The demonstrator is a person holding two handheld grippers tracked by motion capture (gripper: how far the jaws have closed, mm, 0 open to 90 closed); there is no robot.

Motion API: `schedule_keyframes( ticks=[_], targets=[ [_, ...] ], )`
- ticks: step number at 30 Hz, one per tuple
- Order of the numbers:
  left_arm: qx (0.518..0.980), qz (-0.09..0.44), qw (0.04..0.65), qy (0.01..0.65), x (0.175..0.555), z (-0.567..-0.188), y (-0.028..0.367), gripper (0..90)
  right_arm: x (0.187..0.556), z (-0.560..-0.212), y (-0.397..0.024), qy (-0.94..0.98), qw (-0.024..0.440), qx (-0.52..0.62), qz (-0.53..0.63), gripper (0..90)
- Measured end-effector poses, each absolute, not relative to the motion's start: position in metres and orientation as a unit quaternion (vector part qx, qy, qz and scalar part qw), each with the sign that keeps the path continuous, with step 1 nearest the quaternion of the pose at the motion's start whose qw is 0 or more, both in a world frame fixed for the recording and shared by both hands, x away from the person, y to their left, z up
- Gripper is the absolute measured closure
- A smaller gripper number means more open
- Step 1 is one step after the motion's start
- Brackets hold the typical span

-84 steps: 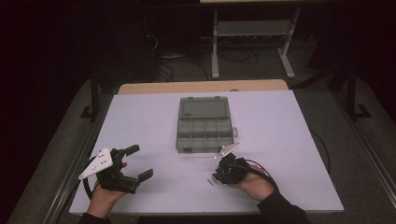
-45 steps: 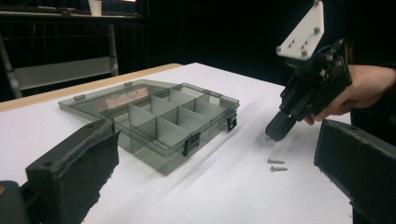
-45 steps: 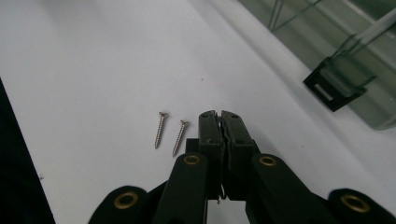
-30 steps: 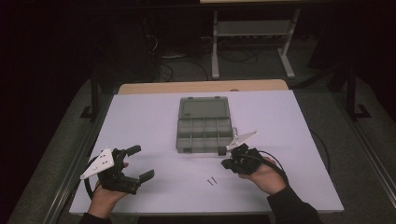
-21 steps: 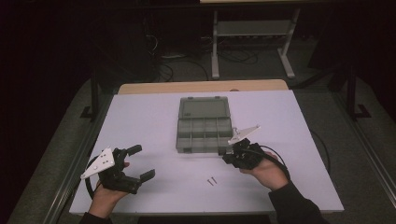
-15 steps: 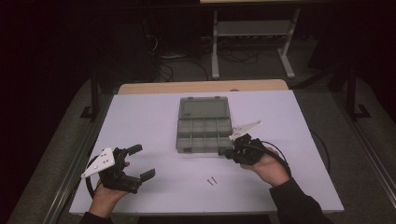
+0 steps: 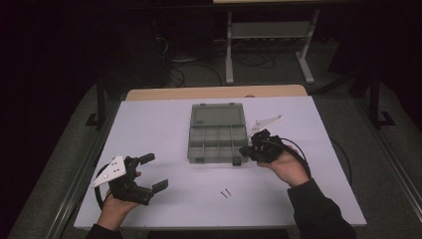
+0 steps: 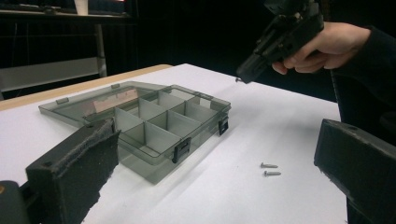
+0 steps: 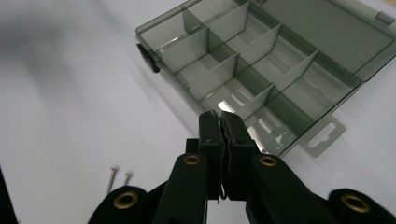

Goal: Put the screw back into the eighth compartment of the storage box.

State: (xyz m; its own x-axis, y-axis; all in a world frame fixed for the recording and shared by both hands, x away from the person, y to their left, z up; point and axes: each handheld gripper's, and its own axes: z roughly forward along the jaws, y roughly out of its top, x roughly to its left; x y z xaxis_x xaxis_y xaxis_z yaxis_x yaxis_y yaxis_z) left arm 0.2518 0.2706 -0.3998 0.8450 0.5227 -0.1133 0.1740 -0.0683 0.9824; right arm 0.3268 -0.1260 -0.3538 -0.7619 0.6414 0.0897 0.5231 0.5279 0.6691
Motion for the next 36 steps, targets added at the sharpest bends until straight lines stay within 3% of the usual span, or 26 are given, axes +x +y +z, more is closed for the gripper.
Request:
schedule_keyframes(
  ticks=[11,36],
  targets=[
    [0.716,0.138,0.638,0.246,0.251,-0.400,0.272,0.0,0.350,-0.349,-0.129,0.861,0.090,0.352,0.357,87.4],
    [0.716,0.138,0.638,0.249,0.250,-0.400,0.272,0.0,0.385,-0.386,-0.117,0.879,0.067,0.369,0.295,87.2]
  ],
)
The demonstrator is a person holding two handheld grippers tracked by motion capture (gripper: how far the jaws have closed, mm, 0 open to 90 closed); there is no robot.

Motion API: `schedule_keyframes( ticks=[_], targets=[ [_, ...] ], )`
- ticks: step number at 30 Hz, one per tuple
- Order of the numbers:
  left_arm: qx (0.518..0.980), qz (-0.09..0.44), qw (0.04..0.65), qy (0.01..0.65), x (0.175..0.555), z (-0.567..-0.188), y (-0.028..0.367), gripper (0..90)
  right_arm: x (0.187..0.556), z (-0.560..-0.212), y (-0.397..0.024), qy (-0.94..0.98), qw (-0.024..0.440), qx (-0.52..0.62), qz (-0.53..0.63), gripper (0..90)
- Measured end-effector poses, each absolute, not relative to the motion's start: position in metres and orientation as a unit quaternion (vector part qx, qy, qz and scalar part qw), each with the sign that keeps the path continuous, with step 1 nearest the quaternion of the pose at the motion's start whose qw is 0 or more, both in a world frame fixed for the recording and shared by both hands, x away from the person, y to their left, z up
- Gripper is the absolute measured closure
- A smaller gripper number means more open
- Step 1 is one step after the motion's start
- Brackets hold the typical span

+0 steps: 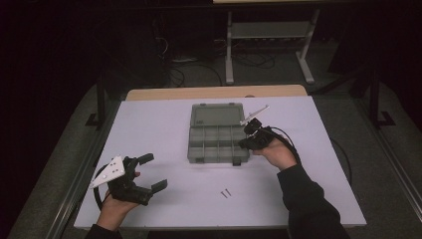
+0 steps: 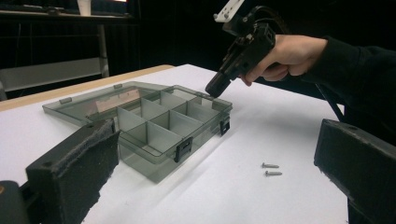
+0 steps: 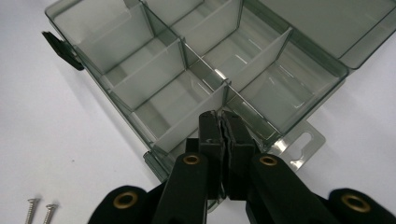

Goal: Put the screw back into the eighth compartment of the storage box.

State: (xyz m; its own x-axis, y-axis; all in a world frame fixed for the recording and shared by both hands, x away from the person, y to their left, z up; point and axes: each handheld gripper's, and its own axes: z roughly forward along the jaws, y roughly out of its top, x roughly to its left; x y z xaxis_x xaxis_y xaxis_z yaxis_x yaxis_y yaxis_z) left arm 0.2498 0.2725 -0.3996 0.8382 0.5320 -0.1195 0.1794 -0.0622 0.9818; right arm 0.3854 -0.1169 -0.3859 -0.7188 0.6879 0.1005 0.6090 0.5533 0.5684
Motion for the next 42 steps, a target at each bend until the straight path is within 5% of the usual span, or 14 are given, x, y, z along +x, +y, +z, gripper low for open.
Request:
schedule_keyframes(
  ticks=[21,33,42],
  targets=[
    [0.717,0.139,0.636,0.250,0.250,-0.400,0.272,0.0,0.391,-0.403,-0.110,0.890,0.065,0.364,0.268,86.3],
    [0.718,0.136,0.635,0.250,0.250,-0.400,0.273,0.0,0.379,-0.383,-0.113,0.855,0.093,0.377,0.345,12.4],
    [0.716,0.136,0.637,0.252,0.250,-0.400,0.274,0.0,0.368,-0.373,-0.116,0.849,0.115,0.369,0.362,5.0]
  ],
)
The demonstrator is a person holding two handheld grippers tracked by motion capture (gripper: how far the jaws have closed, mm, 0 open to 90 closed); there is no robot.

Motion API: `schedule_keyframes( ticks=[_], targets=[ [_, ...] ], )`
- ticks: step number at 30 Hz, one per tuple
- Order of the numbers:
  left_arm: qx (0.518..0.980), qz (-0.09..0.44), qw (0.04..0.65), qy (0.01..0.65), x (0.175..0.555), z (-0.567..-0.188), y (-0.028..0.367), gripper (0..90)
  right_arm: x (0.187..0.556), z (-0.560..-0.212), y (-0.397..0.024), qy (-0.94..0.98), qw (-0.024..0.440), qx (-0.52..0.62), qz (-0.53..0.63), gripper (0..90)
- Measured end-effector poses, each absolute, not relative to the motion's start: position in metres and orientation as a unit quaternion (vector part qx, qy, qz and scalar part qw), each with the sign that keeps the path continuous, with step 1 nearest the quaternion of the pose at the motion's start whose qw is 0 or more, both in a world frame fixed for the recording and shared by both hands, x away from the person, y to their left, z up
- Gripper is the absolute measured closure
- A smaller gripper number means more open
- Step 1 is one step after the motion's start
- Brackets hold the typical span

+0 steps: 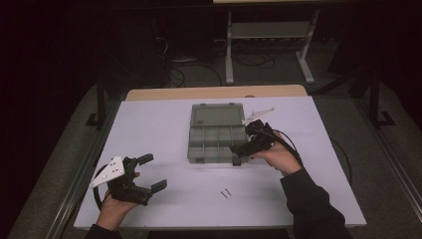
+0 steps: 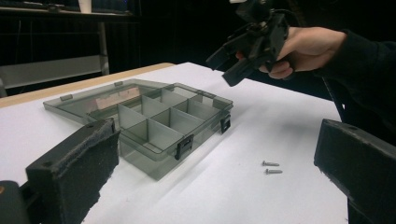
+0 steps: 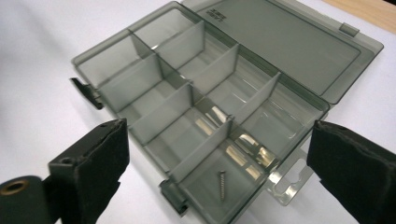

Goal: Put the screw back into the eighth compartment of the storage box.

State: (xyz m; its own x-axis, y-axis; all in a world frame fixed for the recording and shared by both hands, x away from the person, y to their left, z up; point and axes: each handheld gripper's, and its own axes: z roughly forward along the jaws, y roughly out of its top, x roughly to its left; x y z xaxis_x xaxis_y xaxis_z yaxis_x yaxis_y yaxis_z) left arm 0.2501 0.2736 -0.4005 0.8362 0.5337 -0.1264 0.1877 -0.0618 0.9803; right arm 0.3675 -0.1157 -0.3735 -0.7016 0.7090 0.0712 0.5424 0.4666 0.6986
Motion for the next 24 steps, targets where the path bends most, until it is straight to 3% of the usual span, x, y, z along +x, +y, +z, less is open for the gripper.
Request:
schedule_keyframes(
  ticks=[24],
  targets=[
    [0.715,0.134,0.639,0.252,0.250,-0.400,0.273,0.0,0.307,-0.367,-0.116,0.849,0.099,0.338,0.395,6.1]
  ],
)
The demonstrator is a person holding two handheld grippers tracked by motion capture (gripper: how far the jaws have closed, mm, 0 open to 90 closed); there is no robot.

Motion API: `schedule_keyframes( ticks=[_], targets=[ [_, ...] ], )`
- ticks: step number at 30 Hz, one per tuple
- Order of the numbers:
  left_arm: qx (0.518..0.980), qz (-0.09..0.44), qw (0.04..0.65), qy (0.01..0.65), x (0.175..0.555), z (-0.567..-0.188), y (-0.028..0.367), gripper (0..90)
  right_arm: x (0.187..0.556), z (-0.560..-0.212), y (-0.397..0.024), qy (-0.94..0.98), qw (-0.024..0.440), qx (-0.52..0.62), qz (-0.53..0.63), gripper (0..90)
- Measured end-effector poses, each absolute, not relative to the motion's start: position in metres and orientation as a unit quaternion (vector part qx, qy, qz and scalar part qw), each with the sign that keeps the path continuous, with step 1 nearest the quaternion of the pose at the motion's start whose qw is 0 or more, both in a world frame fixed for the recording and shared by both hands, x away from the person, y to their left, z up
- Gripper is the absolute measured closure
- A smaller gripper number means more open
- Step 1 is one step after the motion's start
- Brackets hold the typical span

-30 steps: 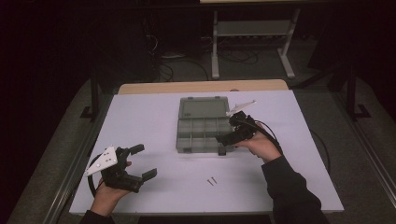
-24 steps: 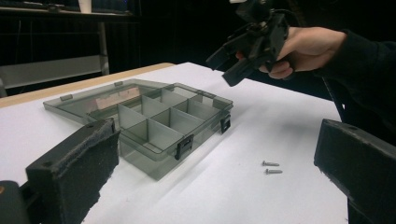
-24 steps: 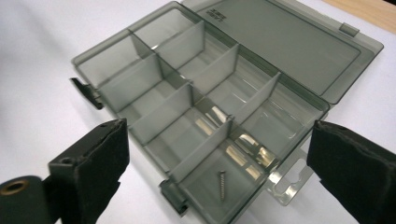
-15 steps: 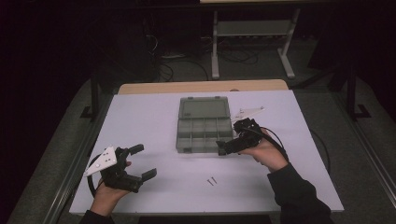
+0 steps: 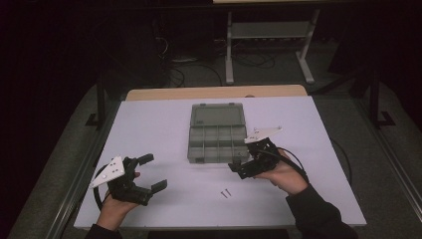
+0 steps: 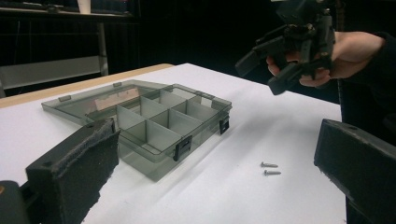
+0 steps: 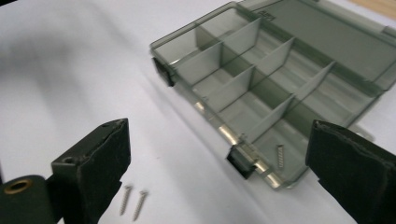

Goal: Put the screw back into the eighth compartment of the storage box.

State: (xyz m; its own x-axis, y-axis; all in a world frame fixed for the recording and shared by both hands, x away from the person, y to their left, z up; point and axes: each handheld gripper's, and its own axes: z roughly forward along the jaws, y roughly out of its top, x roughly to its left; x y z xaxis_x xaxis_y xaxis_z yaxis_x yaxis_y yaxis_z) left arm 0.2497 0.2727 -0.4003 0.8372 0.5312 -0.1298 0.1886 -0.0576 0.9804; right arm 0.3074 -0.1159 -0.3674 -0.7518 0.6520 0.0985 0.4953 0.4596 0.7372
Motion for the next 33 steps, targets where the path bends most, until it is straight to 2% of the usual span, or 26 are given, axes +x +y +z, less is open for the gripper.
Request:
schedule_keyframes(
  ticks=[17,29,33],
  targets=[
    [0.717,0.134,0.636,0.251,0.249,-0.400,0.273,0.0,0.280,-0.380,-0.110,0.864,0.070,0.319,0.383,11.1],
    [0.717,0.134,0.636,0.251,0.249,-0.400,0.273,0.0,0.277,-0.397,-0.100,0.879,0.042,0.313,0.358,49.0],
    [0.718,0.135,0.635,0.250,0.249,-0.400,0.273,0.0,0.277,-0.401,-0.098,0.883,0.038,0.309,0.352,55.6]
  ],
)
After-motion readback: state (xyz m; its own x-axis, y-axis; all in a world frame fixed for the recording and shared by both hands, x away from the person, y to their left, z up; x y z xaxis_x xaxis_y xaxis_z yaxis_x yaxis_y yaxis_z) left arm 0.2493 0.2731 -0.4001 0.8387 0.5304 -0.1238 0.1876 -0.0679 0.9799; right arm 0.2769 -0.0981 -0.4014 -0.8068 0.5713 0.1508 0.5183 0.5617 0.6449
